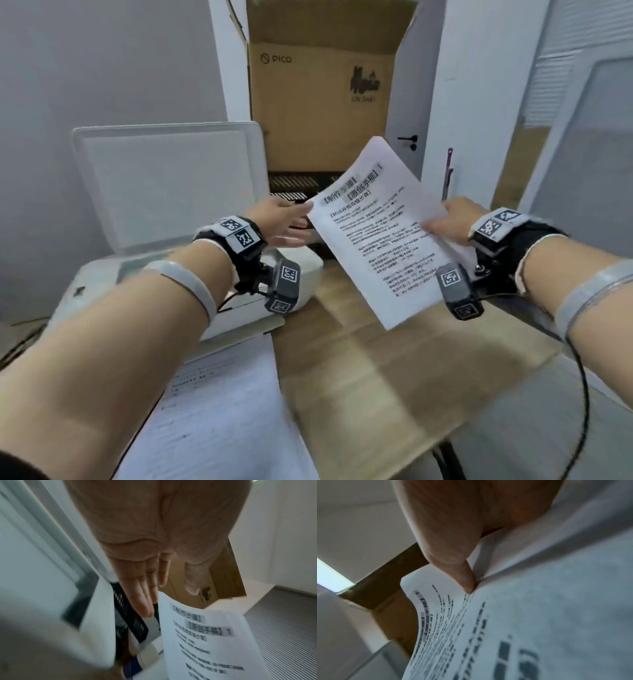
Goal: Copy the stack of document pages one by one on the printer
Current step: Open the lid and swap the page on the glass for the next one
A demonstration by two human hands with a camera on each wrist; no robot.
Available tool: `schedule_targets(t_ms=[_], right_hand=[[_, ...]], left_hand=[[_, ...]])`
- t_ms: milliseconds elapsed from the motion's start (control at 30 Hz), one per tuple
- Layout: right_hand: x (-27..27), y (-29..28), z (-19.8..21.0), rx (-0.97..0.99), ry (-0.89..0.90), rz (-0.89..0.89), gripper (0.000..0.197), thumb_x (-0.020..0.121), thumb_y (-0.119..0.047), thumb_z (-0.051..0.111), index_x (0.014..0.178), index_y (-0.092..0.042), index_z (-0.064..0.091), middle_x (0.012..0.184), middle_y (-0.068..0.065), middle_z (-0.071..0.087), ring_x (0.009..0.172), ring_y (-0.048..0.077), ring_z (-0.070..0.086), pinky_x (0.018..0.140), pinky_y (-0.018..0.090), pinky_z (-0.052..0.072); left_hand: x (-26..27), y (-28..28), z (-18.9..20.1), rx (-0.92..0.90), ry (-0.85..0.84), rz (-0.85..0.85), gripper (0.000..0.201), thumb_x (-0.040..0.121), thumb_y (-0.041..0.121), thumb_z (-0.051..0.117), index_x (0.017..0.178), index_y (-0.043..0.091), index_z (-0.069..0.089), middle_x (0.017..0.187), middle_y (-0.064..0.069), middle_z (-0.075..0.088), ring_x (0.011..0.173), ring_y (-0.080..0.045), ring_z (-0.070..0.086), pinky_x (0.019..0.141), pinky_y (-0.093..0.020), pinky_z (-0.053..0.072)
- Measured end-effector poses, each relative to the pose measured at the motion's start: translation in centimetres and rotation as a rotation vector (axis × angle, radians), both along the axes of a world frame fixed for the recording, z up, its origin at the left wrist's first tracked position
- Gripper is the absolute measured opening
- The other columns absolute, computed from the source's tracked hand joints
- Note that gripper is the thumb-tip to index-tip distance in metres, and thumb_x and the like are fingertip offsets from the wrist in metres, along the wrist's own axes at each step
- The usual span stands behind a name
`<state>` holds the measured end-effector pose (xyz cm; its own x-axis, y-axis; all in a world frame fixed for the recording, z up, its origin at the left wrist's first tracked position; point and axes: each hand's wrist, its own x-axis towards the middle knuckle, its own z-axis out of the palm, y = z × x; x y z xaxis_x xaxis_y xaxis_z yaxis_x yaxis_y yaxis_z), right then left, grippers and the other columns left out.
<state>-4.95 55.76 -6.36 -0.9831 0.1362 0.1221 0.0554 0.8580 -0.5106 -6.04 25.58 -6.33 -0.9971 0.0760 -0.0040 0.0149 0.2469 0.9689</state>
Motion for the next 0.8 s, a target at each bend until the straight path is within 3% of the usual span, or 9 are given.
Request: schedule_targets(t_ms=[67,167,267,333,433,500,633,700,800], right_hand=[[0.8,2.7,-1.9,0.099,-0.1,-0.048,0.04,0.093,-0.029,0.065,0.124,-0.004,0.062,0.118,0.017,0.065,0.088,0.026,0.054,0.075,0.029,0.039],[1.7,5.7,-5.5,0.177,-0.226,-0.096,0.042,0.091,-0.028,0.066,0.127,-0.006,0.061,0.123,0.016,0.064,0.097,0.029,0.06,0.078,0.031,0.045],[2.2,7.2,-9.6,0.207,-0.356,-0.096,0.042,0.087,-0.03,0.07,0.123,-0.009,0.066,0.116,0.012,0.068,0.099,0.028,0.064,0.081,0.032,0.051],[2.6,7.1,-11.7,0.167,-0.367,-0.111,0.039,0.086,-0.03,0.071,0.121,-0.013,0.068,0.115,0.01,0.069,0.1,0.028,0.065,0.085,0.033,0.053],[2.6,5.8,-13.4,0.146,-0.247,-0.141,0.046,0.088,-0.029,0.069,0.131,-0.018,0.056,0.124,0.009,0.063,0.109,0.03,0.062,0.092,0.034,0.051],[2.4,4.2,-13.2,0.117,-0.148,-0.169,0.047,0.088,-0.029,0.065,0.132,-0.021,0.051,0.124,0.008,0.059,0.108,0.03,0.061,0.094,0.037,0.051],[2.2,-0.9,-11.9,-0.026,-0.107,-0.01,0.007,0.09,-0.027,0.057,0.095,-0.028,0.063,0.096,0.001,0.071,0.08,0.019,0.068,0.071,0.031,0.058],[2.3,-4.2,-11.6,-0.148,-0.183,0.097,0.009,0.092,-0.023,0.058,0.089,-0.021,0.066,0.085,0.004,0.073,0.068,0.016,0.069,0.057,0.024,0.055],[3.1,-9.6,-12.1,-0.319,-0.385,0.23,0.011,0.094,-0.016,0.059,0.09,-0.009,0.066,0.076,0.008,0.066,0.056,0.018,0.06,0.048,0.023,0.046]], left_hand=[[-0.5,4.2,-2.2,-0.046,-0.077,-0.068,0.043,0.09,0.029,0.071,0.115,0.002,0.049,0.113,-0.016,0.068,0.096,-0.03,0.072,0.087,-0.047,0.058],[-0.4,9.6,-6.6,-0.255,-0.083,-0.179,0.075,0.082,0.022,0.079,0.143,0.022,0.036,0.121,-0.007,0.062,0.102,-0.029,0.068,0.082,-0.05,0.06],[0.5,13.7,-11.8,-0.388,-0.168,-0.273,0.062,0.085,0.008,0.074,0.14,0.014,0.048,0.128,-0.012,0.057,0.11,-0.031,0.063,0.087,-0.047,0.058],[1.1,14.8,-14.5,-0.456,-0.26,-0.306,0.048,0.086,0.005,0.07,0.132,0.0,0.055,0.122,-0.017,0.063,0.096,-0.027,0.068,0.082,-0.038,0.06],[1.6,14.5,-16.2,-0.518,-0.24,-0.284,0.036,0.089,0.002,0.062,0.123,-0.009,0.058,0.091,-0.011,0.065,0.064,-0.015,0.06,0.051,-0.016,0.053],[1.5,13.8,-16.4,-0.509,-0.276,-0.269,0.031,0.091,0.001,0.061,0.12,-0.009,0.058,0.077,-0.007,0.059,0.06,-0.014,0.059,0.047,-0.016,0.052],[1.8,11.1,-15.4,-0.424,-0.452,-0.306,0.06,0.092,0.011,0.065,0.145,0.02,0.038,0.076,-0.009,0.055,0.075,-0.026,0.055,0.09,-0.043,0.055],[2.4,8.9,-14.0,-0.414,-0.418,-0.277,0.062,0.094,0.013,0.063,0.149,0.019,0.035,0.076,-0.006,0.05,0.066,-0.019,0.051,0.074,-0.034,0.055],[4.0,4.3,-11.9,-0.411,-0.343,-0.213,0.03,0.097,0.012,0.057,0.126,0.003,0.058,0.071,-0.004,0.049,0.056,-0.012,0.047,0.05,-0.022,0.049]])
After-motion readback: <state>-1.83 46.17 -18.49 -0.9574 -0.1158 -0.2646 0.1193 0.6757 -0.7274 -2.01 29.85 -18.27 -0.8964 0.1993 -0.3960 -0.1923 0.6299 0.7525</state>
